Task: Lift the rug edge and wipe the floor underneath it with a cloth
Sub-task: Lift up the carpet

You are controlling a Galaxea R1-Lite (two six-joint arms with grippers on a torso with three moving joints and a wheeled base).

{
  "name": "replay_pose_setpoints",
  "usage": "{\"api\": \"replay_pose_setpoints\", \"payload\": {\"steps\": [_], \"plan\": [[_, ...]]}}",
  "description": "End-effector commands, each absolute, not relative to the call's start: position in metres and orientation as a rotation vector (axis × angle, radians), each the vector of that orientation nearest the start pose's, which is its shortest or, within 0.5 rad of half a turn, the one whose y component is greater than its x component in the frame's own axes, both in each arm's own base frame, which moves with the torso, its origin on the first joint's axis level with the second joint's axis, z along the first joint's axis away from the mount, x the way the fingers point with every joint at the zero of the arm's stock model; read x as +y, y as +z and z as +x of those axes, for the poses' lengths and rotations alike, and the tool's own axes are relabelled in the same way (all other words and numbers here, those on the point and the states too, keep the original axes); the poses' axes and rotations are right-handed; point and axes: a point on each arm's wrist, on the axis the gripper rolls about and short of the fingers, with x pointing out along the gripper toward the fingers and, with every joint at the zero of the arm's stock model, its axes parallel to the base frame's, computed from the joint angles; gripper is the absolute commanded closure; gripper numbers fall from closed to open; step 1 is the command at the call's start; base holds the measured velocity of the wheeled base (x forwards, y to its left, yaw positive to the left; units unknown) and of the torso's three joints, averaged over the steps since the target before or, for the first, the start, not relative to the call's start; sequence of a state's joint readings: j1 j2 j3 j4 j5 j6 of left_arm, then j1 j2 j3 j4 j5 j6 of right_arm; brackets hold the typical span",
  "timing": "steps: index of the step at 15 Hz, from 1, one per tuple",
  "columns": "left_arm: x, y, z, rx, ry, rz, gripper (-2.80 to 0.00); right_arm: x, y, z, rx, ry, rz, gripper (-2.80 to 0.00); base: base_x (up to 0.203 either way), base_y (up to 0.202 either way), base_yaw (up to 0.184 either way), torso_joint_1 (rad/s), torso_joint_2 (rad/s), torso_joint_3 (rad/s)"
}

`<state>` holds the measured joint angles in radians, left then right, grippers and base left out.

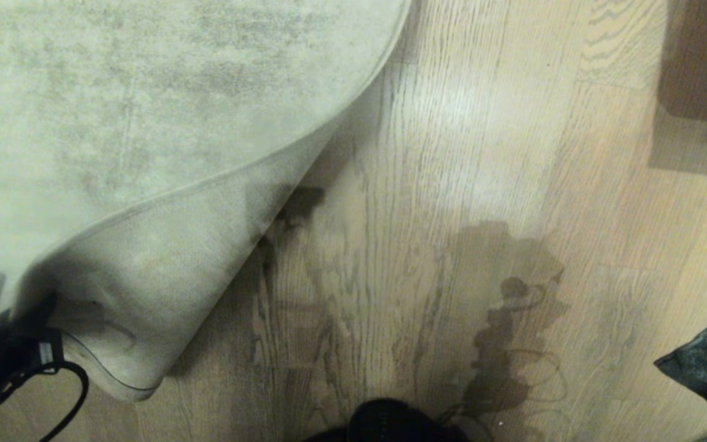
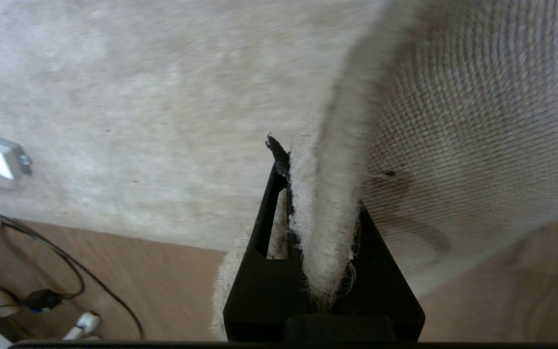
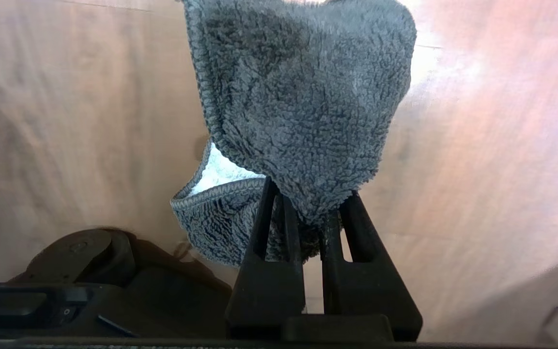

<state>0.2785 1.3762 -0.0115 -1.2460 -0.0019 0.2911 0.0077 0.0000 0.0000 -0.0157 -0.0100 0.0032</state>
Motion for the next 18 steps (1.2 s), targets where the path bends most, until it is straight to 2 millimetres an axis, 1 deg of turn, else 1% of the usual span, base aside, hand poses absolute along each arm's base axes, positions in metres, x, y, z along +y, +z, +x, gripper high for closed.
{"api": "replay_pose_setpoints", "payload": {"steps": [1, 5, 10, 18], "plan": [[0.0419, 0.1277, 0.1462, 0.149, 0.261, 0.275, 0.00, -0.0004, 0.0772, -0.0228, -0.017, -0.003, 0.004, 0.00, 0.000, 0.192, -0.006, 0.002, 0.01, 0.002], [0.0414, 0.1272, 0.1460, 0.152, 0.251, 0.278, 0.00, -0.0004, 0.0772, -0.0228, -0.017, -0.003, 0.003, 0.00, 0.000, 0.163, 0.000, 0.002, 0.00, 0.003], [0.0404, 0.1257, 0.1479, 0.156, 0.197, 0.293, 0.00, -0.0004, 0.0772, -0.0228, -0.017, -0.003, 0.005, 0.00, 0.000, 0.000, 0.000, 0.000, 0.00, 0.000], [0.0418, 0.1220, 0.1531, 0.182, 0.193, 0.294, 0.00, -0.0004, 0.0772, -0.0228, -0.017, -0.002, 0.003, 0.00, 0.000, 0.000, 0.000, 0.000, 0.00, 0.000]]}}
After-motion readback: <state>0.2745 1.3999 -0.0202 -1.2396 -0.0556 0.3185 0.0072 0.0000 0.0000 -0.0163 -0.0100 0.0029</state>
